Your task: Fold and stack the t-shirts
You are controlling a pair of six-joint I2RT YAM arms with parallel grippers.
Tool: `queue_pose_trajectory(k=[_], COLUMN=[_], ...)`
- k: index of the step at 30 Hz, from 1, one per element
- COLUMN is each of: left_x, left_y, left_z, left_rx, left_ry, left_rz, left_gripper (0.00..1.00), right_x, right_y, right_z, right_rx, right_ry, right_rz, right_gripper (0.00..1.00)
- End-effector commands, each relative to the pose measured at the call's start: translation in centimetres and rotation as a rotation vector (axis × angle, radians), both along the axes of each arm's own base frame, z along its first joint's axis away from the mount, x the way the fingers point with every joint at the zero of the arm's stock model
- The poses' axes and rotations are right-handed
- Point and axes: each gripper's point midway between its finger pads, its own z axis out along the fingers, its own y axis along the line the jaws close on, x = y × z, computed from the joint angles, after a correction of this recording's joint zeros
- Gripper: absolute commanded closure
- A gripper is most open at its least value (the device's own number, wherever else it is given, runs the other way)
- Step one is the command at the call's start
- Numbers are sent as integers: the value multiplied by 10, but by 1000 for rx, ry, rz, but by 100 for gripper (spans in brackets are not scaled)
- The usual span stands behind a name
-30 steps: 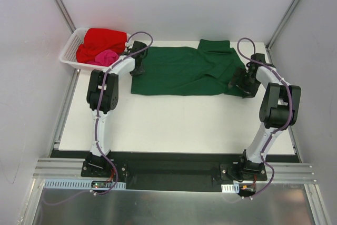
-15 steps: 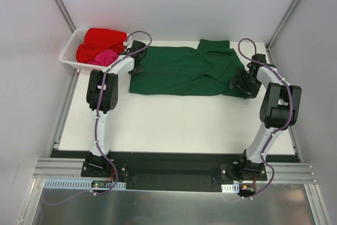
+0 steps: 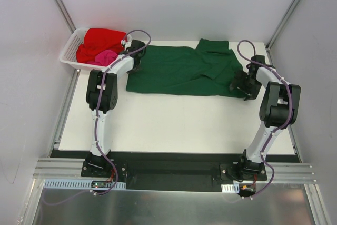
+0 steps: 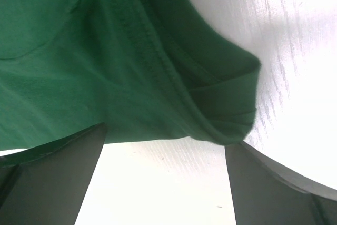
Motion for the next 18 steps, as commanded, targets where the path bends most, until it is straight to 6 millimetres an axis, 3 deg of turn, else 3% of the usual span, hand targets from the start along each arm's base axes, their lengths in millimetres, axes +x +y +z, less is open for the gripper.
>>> queue_pose_trajectory(k=[1, 11, 18], left_x=[8, 15, 17], left_y=[24, 21, 25], left_z=[29, 15, 21], left_rx=[51, 36, 38], left_ry=[-77, -51, -65], left_rz=[87, 59, 70], left_gripper=[100, 94, 75], right_x=[-10, -12, -13], right_y=[-6, -4, -4], right_z=[-3, -6, -6], right_rx=[-24, -13, -14], right_ry=[33, 41, 42], right_rz=[6, 11, 14], right_gripper=[1, 5, 12])
